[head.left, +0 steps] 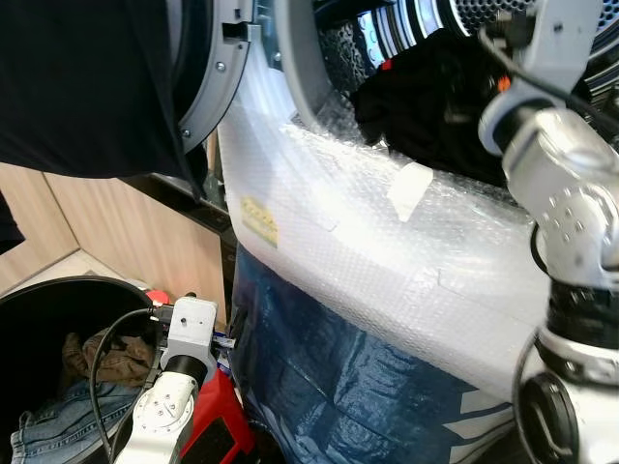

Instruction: Clothes washing

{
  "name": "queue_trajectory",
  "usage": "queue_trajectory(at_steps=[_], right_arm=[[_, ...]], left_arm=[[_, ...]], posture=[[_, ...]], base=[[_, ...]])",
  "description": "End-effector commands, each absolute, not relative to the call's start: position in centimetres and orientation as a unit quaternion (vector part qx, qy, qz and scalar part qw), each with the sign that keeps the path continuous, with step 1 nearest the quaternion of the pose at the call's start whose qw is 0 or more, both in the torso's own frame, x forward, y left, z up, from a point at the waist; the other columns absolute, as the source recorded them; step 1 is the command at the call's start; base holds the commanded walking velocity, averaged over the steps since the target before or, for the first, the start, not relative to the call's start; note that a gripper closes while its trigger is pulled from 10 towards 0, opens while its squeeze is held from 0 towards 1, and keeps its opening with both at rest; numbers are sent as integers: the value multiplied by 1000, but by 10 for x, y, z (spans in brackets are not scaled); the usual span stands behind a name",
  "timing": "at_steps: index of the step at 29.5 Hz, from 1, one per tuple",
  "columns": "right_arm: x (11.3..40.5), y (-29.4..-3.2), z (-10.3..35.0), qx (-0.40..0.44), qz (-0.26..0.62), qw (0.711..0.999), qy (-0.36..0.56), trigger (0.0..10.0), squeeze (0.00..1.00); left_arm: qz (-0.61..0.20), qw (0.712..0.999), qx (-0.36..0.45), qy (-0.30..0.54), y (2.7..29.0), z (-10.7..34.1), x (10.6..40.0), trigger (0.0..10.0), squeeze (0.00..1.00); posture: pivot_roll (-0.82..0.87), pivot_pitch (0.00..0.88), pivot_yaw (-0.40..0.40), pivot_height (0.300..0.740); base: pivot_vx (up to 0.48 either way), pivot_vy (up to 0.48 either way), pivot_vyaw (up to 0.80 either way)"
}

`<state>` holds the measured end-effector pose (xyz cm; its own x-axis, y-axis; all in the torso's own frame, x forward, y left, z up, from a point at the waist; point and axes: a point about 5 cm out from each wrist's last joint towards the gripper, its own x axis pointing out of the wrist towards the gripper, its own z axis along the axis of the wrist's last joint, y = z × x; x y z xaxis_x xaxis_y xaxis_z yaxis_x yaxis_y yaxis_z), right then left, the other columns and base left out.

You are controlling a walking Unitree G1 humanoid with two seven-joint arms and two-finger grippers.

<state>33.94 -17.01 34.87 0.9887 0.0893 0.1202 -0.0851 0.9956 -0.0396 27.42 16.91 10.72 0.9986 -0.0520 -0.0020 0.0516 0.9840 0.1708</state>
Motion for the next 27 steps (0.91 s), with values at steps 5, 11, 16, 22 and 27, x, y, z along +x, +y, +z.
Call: queue_trajectory(at_steps=[5, 11, 16, 22, 27], right_arm=[[313, -186, 362, -44, 69, 993, -82, 10000, 0], [290, -203, 356, -106, 88, 988, -75, 10000, 0], [261, -203, 364, -111, 187, 969, -120, 10000, 0], [237, -195, 361, -146, 260, 942, -153, 10000, 0], [224, -180, 364, -150, 333, 913, -184, 10000, 0]], left_arm=[[-35, 996, 84, 7, 168, 106, 273, 10000, 0], [-39, 996, 86, 8, 169, 107, 273, 10000, 0], [-43, 995, 87, 11, 169, 106, 272, 10000, 0], [-46, 995, 87, 12, 169, 106, 273, 10000, 0], [-46, 995, 87, 11, 169, 107, 273, 10000, 0]], posture=[[29, 125, -116, 740], [23, 131, -108, 740], [17, 131, -106, 740], [11, 133, -103, 740], [21, 131, -111, 740]], base=[[0, 0, 0], [0, 0, 0], [0, 0, 0], [0, 0, 0], [0, 0, 0]])
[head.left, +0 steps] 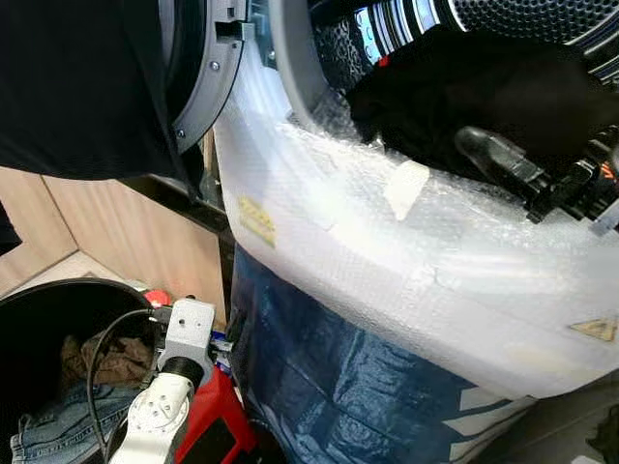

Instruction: Clothes washing

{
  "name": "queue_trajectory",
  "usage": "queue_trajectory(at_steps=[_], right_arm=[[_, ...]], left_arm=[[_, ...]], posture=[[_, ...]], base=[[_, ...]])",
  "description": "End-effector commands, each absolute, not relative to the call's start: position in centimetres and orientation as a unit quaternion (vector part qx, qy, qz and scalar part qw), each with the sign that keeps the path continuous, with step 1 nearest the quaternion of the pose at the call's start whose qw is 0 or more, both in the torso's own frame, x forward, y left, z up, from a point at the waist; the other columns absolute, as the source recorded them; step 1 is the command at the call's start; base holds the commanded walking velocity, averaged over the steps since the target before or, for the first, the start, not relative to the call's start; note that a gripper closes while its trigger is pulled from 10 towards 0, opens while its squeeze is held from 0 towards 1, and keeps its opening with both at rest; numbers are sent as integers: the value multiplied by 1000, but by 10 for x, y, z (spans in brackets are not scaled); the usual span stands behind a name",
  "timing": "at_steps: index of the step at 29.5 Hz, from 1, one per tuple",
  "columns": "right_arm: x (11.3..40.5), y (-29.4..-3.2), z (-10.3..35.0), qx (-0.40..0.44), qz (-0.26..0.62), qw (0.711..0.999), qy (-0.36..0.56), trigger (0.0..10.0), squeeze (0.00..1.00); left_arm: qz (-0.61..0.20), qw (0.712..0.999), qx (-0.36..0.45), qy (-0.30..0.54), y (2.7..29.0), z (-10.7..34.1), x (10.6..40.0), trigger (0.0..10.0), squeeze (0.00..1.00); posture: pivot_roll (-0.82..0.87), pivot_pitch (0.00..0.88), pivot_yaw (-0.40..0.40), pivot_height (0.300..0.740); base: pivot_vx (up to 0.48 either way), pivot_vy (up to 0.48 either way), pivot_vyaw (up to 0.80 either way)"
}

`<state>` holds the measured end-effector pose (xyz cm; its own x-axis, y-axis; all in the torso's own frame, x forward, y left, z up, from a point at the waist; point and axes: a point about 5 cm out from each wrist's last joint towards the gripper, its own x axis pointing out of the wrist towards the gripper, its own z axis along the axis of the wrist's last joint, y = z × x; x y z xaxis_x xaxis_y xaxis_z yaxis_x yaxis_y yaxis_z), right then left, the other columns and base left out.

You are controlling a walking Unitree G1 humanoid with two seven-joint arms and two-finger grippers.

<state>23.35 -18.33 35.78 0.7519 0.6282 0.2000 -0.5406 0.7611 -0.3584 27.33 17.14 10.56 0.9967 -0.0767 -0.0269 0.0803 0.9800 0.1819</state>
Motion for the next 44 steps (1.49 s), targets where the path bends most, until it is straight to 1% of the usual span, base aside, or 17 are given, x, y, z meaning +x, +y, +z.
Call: queue_trajectory(at_steps=[1, 5, 8, 9, 11, 14, 16, 17, 18, 19, 20, 21, 23, 29, 34, 39, 44], right_arm=[[218, -175, 365, -147, 364, 899, -196, 10000, 0], [217, -168, 365, -131, 395, 885, -207, 10000, 0], [222, -145, 359, -121, 480, 841, -219, 10000, 0], [222, -145, 359, -121, 480, 841, -219, 10000, 0], [244, -137, 361, -110, 500, 828, -228, 10000, 0], [274, -134, 370, -92, 502, 825, -241, 10000, 0], [306, -137, 384, -88, 449, 853, -250, 10000, 0], [339, -147, 397, -89, 337, 909, -229, 10000, 0], [358, -155, 405, -94, 254, 939, -212, 10000, 0], [376, -178, 414, -119, 88, 972, -184, 10000, 0], [381, -206, 423, -113, -48, 978, -171, 10000, 0], [380, -228, 427, -83, -127, 974, -169, 10000, 0], [375, -249, 432, -74, -179, 965, -177, 10000, 0], [380, -238, 414, -61, -119, 977, -164, 10000, 0], [390, -196, 382, -55, -31, 991, -115, 10000, 0], [373, -182, 366, -63, 0, 994, -89, 10000, 0], [343, -178, 346, -7, -24, 999, -47, 10000, 0]], left_arm=[[-45, 995, 87, 10, 169, 107, 273, 10000, 0], [-43, 995, 87, 10, 170, 107, 272, 10000, 0], [-50, 995, 85, 8, 165, 107, 274, 10000, 0], [-50, 995, 85, 8, 165, 107, 274, 10000, 0], [-49, 995, 82, 2, 163, 110, 276, 10000, 0], [-44, 996, 79, -2, 162, 112, 277, 10000, 0], [-45, 996, 78, -1, 162, 111, 277, 10000, 0], [-46, 996, 79, 0, 162, 111, 276, 10000, 0], [-47, 996, 80, 0, 162, 110, 276, 10000, 0], [-47, 996, 80, 1, 162, 110, 277, 10000, 0], [-46, 996, 80, 1, 163, 110, 277, 10000, 0], [-46, 996, 80, 0, 162, 111, 278, 10000, 0], [-50, 996, 78, -4, 159, 113, 279, 10000, 0], [-60, 995, 76, -3, 154, 112, 279, 10000, 0], [-64, 995, 77, -1, 154, 112, 278, 10000, 0], [-64, 995, 77, 0, 154, 112, 278, 10000, 0], [-62, 995, 76, 2, 154, 111, 276, 10000, 0]], posture=[[21, 131, -111, 740], [24, 130, -115, 740], [29, 118, -117, 740], [29, 118, -117, 740], [52, 107, -123, 740], [59, 106, -122, 740], [60, 102, -113, 740], [59, 100, -111, 740], [60, 100, -110, 740], [52, 104, -103, 740], [52, 104, -103, 740], [40, 102, -101, 740], [39, 102, -101, 740], [29, 112, -96, 740], [31, 115, -94, 740], [31, 118, -103, 740], [11, 119, -111, 740]], base=[[0, 0, 0], [0, 0, 0], [0, 0, 0], [0, 0, 0], [0, 0, 0], [0, 0, 0], [0, 0, 0], [0, 0, 0], [0, 0, 0], [0, 0, 0], [0, 0, 0], [0, 0, 0], [0, 0, 0], [0, 0, 0], [0, 0, 0], [0, 0, 0], [0, 0, 0]])
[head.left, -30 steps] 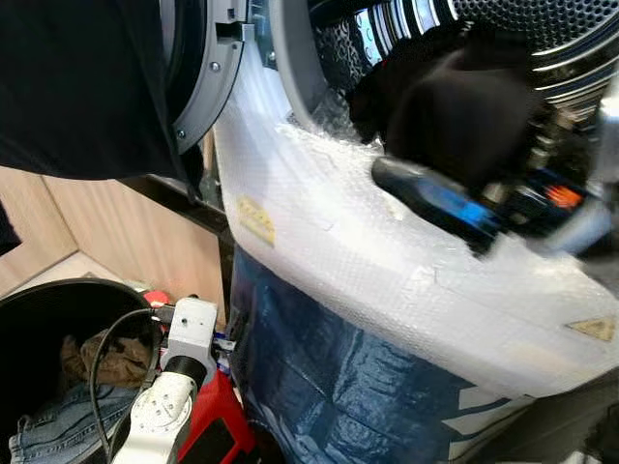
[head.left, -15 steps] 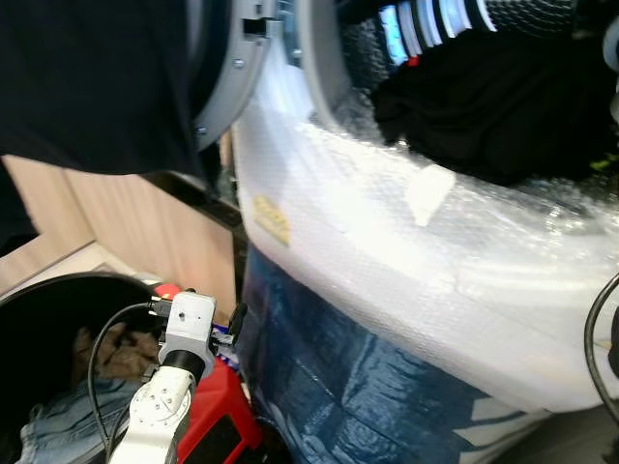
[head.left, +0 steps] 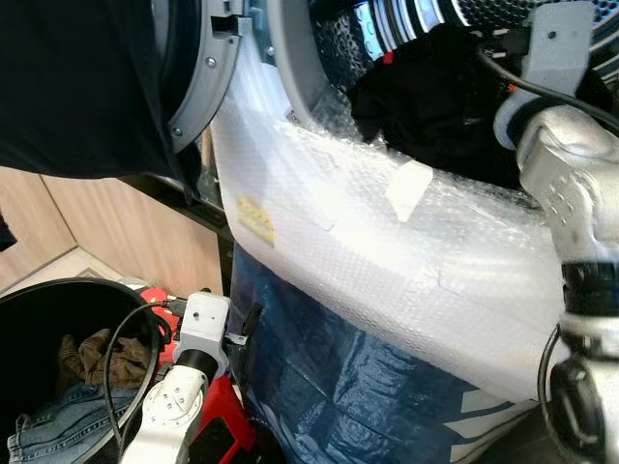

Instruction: Clothes washing

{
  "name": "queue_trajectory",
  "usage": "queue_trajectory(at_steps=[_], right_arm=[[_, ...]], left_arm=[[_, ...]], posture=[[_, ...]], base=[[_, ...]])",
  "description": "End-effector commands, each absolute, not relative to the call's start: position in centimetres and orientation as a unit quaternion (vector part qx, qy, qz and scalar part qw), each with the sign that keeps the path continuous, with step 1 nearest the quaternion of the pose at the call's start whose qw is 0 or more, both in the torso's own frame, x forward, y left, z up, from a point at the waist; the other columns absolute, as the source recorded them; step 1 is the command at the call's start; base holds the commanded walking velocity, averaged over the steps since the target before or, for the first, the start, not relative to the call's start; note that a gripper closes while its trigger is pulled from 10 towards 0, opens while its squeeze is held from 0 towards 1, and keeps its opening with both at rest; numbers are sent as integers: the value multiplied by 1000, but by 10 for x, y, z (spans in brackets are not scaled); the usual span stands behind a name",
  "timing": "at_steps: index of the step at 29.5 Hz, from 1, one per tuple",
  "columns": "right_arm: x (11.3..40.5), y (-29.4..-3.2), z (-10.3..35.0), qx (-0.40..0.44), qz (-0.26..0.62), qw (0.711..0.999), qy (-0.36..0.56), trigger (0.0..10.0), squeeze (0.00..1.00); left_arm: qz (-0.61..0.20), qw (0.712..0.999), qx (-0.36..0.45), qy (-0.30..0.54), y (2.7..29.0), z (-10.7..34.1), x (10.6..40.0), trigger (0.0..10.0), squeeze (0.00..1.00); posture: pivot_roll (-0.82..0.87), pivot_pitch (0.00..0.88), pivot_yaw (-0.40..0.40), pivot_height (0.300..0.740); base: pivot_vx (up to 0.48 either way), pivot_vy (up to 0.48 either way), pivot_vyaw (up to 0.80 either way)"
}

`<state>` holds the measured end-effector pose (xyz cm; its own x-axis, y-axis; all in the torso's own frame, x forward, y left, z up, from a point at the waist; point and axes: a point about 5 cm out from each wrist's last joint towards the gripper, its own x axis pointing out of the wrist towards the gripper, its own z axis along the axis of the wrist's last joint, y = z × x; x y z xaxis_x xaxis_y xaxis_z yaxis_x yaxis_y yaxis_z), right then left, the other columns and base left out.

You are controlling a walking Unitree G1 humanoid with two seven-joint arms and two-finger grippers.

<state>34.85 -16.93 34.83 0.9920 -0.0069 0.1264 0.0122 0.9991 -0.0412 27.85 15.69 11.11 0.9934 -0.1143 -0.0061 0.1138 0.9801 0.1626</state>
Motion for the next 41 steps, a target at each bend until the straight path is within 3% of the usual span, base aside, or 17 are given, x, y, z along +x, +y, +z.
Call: queue_trajectory(at_steps=[1, 8, 13, 18, 25, 30, 34, 37, 41], right_arm=[[339, -176, 344, -5, -26, 999, -44, 10000, 0], [308, -154, 330, 22, 40, 999, -21, 10000, 0], [291, -175, 307, -2, 30, 999, 38, 10000, 0], [273, -191, 316, -53, 78, 995, 22, 10000, 0], [255, -221, 322, -72, 78, 994, 20, 10000, 0], [242, -224, 321, -123, 120, 985, 15, 10000, 0], [240, -217, 326, -122, 144, 982, -11, 10000, 0], [237, -191, 334, -123, 228, 964, -58, 10000, 0], [230, -184, 338, -142, 269, 949, -87, 10000, 0]], left_arm=[[-62, 995, 76, 3, 154, 111, 276, 10000, 0], [-70, 995, 73, 5, 150, 109, 277, 10000, 0], [-77, 994, 74, 5, 149, 110, 277, 10000, 0], [-75, 994, 76, 6, 151, 109, 276, 10000, 0], [-79, 994, 76, 6, 151, 109, 277, 10000, 0], [-82, 994, 78, 4, 151, 109, 278, 10000, 0], [-82, 994, 79, 3, 151, 110, 279, 10000, 0], [-75, 994, 78, -1, 153, 113, 280, 10000, 0], [-70, 995, 77, -3, 154, 114, 279, 10000, 0]], posture=[[11, 119, -111, 740], [-15, 112, -109, 740], [-12, 105, -112, 740], [-13, 101, -114, 740], [-22, 83, -105, 740], [-24, 80, -102, 740], [-25, 82, -100, 740], [-6, 101, -109, 740], [0, 112, -118, 740]], base=[[0, 0, 0], [0, 0, 0], [0, 0, 0], [0, 0, 0], [0, 0, 0], [0, 0, 0], [0, 0, 0], [0, 0, 0], [0, 0, 0]])
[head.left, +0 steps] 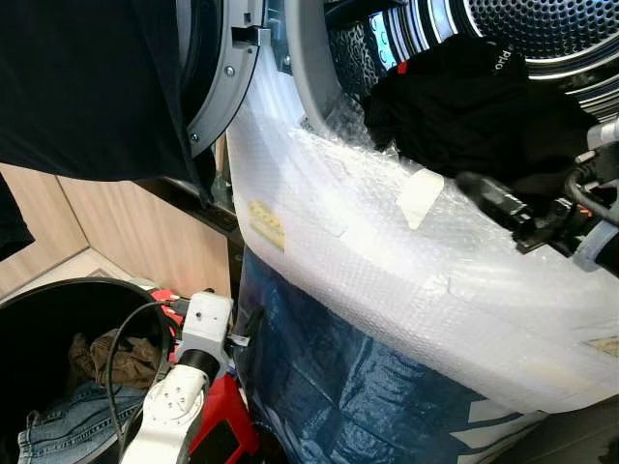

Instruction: Clothes washing

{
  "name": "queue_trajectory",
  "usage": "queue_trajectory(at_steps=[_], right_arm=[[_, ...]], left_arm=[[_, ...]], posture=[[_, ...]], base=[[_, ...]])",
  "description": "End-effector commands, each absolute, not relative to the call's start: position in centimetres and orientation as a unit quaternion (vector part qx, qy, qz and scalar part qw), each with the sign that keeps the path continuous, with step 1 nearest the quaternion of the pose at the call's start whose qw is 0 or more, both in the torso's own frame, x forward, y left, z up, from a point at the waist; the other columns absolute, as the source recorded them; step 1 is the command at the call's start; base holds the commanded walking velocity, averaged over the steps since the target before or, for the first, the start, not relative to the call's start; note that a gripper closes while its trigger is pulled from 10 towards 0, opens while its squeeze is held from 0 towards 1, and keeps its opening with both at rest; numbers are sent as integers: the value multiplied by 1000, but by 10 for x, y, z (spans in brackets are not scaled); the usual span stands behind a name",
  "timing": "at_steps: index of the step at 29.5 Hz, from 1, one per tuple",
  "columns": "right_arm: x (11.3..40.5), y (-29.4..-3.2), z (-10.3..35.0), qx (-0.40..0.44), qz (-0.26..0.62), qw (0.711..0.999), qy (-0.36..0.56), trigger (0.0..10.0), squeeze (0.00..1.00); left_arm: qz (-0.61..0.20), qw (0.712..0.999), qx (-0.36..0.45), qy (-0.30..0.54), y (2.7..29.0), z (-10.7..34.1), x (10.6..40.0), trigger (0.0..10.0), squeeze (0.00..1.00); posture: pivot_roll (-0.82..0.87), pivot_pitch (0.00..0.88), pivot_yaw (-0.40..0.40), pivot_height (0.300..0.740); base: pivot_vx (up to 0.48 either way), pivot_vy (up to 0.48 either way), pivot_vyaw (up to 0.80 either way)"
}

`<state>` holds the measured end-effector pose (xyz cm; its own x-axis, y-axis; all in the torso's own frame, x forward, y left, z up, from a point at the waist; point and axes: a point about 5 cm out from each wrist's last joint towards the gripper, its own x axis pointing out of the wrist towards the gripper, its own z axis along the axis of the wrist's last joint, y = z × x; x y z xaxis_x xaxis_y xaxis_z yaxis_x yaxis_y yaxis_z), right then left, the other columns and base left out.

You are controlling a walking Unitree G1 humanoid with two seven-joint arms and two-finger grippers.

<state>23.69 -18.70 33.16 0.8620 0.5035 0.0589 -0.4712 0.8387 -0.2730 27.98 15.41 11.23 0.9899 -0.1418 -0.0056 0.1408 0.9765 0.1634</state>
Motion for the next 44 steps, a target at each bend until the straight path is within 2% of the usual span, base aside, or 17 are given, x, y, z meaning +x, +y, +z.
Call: queue_trajectory(at_steps=[1, 5, 11, 13, 15, 17, 20, 22, 27, 30, 32, 38, 42, 44], right_arm=[[227, -184, 339, -145, 285, 943, -97, 10000, 0], [215, -177, 344, -147, 345, 919, -124, 10000, 0], [213, -179, 338, -195, 357, 908, -99, 10000, 0], [216, -183, 331, -254, 329, 906, -80, 10000, 0], [230, -192, 320, -333, 259, 906, -43, 10000, 0], [238, -195, 316, -369, 222, 901, -41, 10000, 0], [232, -184, 314, -361, 252, 894, -86, 10000, 0], [218, -176, 305, -352, 305, 882, -75, 10000, 0], [203, -179, 295, -343, 329, 876, -80, 10000, 0], [199, -188, 304, -322, 295, 890, -131, 10000, 0], [195, -192, 304, -338, 286, 886, -137, 10000, 0], [207, -214, 310, -348, 175, 907, -158, 10000, 0], [204, -215, 312, -331, 154, 911, -192, 10000, 0], [207, -204, 312, -274, 125, 923, -238, 10000, 0]], left_arm=[[-68, 995, 76, -3, 154, 114, 278, 10000, 0], [-61, 995, 75, -1, 156, 113, 276, 10000, 0], [-60, 995, 75, -2, 157, 113, 277, 10000, 0], [-61, 995, 79, -4, 157, 115, 278, 10000, 0], [-64, 994, 89, -8, 157, 117, 279, 10000, 0], [-64, 994, 87, -9, 157, 117, 280, 10000, 0], [-64, 994, 86, -10, 156, 118, 280, 10000, 0], [-64, 994, 87, -10, 157, 118, 280, 10000, 0], [-67, 994, 89, -10, 157, 119, 280, 10000, 0], [-70, 994, 89, -11, 158, 119, 281, 10000, 0], [-72, 993, 89, -11, 157, 120, 282, 10000, 0], [-76, 993, 89, -17, 155, 123, 285, 10000, 0], [-76, 993, 91, -22, 155, 124, 285, 10000, 0], [-78, 993, 91, -22, 155, 124, 286, 10000, 0]], posture=[[0, 112, -118, 740], [1, 123, -124, 740], [1, 125, -123, 740], [0, 125, -122, 740], [-2, 124, -117, 740], [-2, 124, -117, 740], [-2, 124, -117, 740], [-7, 130, -115, 740], [-14, 135, -103, 740], [-21, 135, -93, 740], [-24, 135, -92, 740], [-26, 134, -84, 740], [-24, 135, -84, 740], [-31, 135, -73, 740]], base=[[0, 0, 0], [0, 0, 0], [0, 0, 0], [0, 0, 0], [0, 0, 0], [0, 0, 0], [0, 0, 0], [0, 0, 0], [0, 0, 0], [0, 0, 0], [0, 0, 0], [0, 0, 0], [0, 0, 0], [0, 0, 0]])
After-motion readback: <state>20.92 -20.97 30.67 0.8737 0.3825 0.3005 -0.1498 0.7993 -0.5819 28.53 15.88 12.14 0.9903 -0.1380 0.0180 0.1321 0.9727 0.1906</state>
